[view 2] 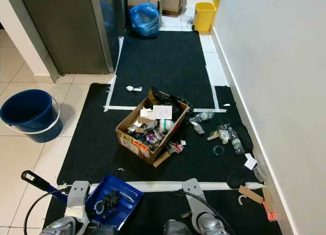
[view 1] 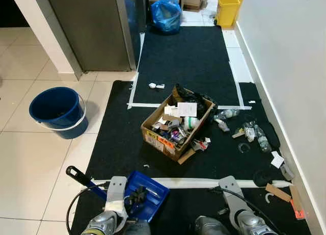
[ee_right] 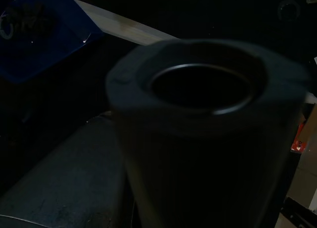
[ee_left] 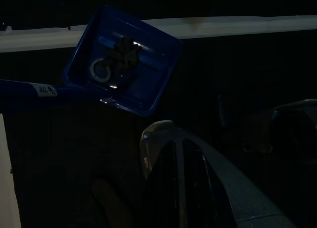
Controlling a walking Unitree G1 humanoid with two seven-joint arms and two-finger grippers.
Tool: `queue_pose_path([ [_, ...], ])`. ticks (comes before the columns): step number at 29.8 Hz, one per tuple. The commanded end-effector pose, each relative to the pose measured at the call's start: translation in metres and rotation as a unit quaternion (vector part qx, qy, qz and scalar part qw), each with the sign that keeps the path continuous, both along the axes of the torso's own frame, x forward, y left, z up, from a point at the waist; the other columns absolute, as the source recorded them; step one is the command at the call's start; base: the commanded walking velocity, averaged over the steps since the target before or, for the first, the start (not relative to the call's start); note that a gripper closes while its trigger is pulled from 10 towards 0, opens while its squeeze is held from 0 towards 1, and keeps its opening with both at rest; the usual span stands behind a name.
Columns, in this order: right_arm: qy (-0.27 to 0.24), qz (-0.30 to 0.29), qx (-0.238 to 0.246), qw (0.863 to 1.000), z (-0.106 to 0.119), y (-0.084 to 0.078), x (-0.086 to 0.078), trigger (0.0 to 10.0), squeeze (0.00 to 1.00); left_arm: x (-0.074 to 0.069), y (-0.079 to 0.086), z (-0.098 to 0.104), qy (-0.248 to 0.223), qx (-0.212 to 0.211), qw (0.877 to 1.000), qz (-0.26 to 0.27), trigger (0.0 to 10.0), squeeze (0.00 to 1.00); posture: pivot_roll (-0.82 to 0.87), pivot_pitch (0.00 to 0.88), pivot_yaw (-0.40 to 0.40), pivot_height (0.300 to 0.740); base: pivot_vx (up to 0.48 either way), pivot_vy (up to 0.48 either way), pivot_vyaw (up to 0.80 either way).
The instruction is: Sweep floor
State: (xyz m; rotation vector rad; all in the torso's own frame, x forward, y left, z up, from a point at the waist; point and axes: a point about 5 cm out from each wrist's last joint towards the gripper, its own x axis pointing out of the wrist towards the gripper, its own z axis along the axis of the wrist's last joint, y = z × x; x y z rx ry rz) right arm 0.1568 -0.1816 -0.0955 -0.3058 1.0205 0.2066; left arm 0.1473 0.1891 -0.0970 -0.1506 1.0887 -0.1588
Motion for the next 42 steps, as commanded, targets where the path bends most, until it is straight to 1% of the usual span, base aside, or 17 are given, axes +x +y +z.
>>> queue_pose_path([
  [1, 0.023, -0.001, -0.010, 1.000, -0.0039, -0.0017, -0.0087, 10.0, 0.00, -0.0034, -0.0029, -0.0017, 0.007, -0.004, 1.000, 0.001, 10.0, 0.00, 0.15, 0.000, -0.015, 0.740, 0.000, 0.000, 0.00],
  [8, 0.021, -0.001, -0.007, 1.000, -0.0035, 0.0007, -0.0071, 10.0, 0.00, -0.0026, -0.0021, -0.0013, 0.006, -0.003, 1.000, -0.002, 10.0, 0.00, 0.15, 0.000, -0.012, 0.740, 0.000, 0.000, 0.00],
  [42, 0.024, -0.002, -0.008, 1.000, -0.0044, 0.0000, -0.0096, 10.0, 0.00, -0.0017, -0.0040, -0.0011, 0.004, -0.009, 1.000, 0.001, 10.0, 0.00, 0.15, 0.000, -0.013, 0.740, 0.000, 0.000, 0.00],
])
